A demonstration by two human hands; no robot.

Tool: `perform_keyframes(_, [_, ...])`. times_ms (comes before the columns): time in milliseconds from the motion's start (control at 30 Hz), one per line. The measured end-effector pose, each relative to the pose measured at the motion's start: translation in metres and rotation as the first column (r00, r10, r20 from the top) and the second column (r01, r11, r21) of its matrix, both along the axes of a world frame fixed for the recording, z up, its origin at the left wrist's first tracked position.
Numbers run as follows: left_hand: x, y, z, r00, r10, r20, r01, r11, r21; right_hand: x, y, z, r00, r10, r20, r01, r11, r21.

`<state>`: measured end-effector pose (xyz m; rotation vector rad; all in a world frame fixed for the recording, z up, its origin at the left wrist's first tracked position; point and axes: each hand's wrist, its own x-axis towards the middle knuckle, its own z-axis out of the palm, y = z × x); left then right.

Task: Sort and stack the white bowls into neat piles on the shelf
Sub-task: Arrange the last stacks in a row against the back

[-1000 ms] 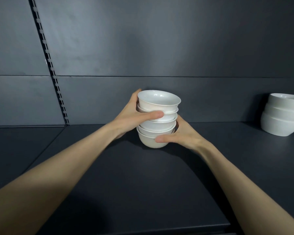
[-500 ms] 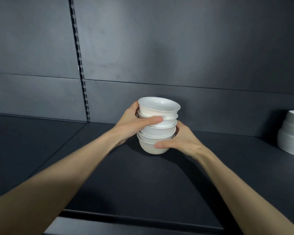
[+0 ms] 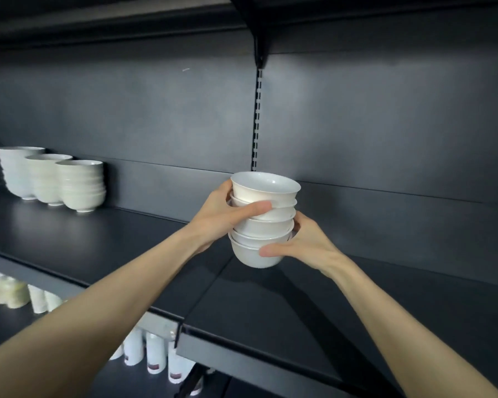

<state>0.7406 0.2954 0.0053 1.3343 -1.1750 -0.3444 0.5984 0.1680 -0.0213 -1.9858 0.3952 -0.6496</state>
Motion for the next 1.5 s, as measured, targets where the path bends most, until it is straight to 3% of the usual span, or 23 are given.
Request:
perform_keyframes(300, [0.136, 0.13, -0.009, 0.993, 0.119, 0.019, -0.12, 0.993, 0.02, 0.147, 0.122, -0.014, 0.994, 0.103, 0.038, -0.105, 0.994, 0.038])
perform_keyframes(533, [0.235, 0.174, -0.012, 0.988, 0.155, 0.007, -0.155, 0.986, 0.057, 0.247, 0.164, -0.018, 0.99, 0.135, 0.033, -0.137, 0.988, 0.075])
perform_keyframes(1200, [0.467, 0.112, -0.045, 0.993, 0.115, -0.013, -0.113, 0.986, 0.121, 0.465, 0.117, -0.037, 0.998, 0.044, -0.036, -0.041, 0.996, 0.078])
perform_keyframes(1500, [0.528, 0.085, -0.056, 0.997, -0.075, -0.009, 0.075, 0.985, 0.155, 0.514, 0.111, -0.057, 0.991, -0.128, -0.037, 0.132, 0.983, 0.127])
